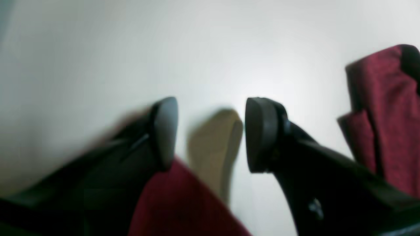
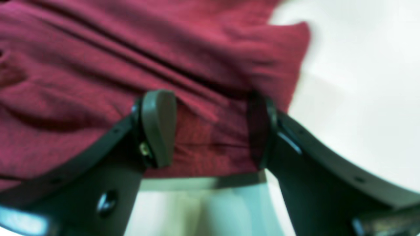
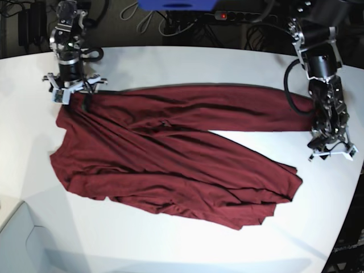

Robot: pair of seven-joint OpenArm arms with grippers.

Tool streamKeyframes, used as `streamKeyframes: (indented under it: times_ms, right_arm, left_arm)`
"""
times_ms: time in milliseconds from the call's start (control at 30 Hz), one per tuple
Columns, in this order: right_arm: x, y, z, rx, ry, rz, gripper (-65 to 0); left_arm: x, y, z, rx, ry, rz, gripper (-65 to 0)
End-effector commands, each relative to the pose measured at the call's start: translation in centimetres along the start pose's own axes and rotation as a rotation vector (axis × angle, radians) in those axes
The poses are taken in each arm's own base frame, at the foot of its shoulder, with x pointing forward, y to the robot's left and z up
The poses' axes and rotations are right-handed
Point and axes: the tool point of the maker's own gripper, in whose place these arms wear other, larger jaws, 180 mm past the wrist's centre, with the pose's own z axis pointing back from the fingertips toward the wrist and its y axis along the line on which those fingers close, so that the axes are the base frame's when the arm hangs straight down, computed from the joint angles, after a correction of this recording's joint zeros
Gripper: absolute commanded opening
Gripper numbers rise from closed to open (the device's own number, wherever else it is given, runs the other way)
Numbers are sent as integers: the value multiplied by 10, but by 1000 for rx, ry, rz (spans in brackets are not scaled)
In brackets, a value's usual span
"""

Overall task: Layout the t-shirt on the table in an organized manner, then fold the t-shirt properly
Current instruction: 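Drag the shirt with both grippers, spreading the body flat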

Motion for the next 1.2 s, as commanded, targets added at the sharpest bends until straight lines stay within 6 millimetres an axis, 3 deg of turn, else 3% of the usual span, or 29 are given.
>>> streamKeyframes:
  times_ms: [0,100,200,333,433,500,667,767,1033,1167]
  right_arm:
    - [-9,-15,7,-41,37,4,-308]
    - [-9,-36,20,-89,35,13,-306]
    - [-8,-41,29,-94,33,34,-306]
    - [15,-43,31,-91,-21,64,-306]
    - [31,-40,30,-88,-60,70,-306]
    - [39,-38,30,-84,-80,76,-307]
    - [46,-29,30,-65,-98,78,-307]
    - [46,-29,30,-65,-98,77,-308]
    - [45,-29,30,-65,-93,76,-309]
    - [44,-29,30,-66,-90,75,-309]
  left_arm:
    - [11,0,3,-1,8,11,-339]
    - [16,-8,10,-26,14,8,-342]
    - [17,-12,19,-54,13,10,-342]
    - [5,-26,29,-138,45,110,-340]
    - [-3,-44,33,-203,84,174,-338]
    - [-21,-64,35,-242,123,160,-338]
    - [-44,-112,42,-299,158,88,-338]
    - [-56,-124,39,-288,173,52,-338]
    - [-64,-120,31,-232,169,-28,-342]
    - [-52,-121,29,-233,94,-30,-348]
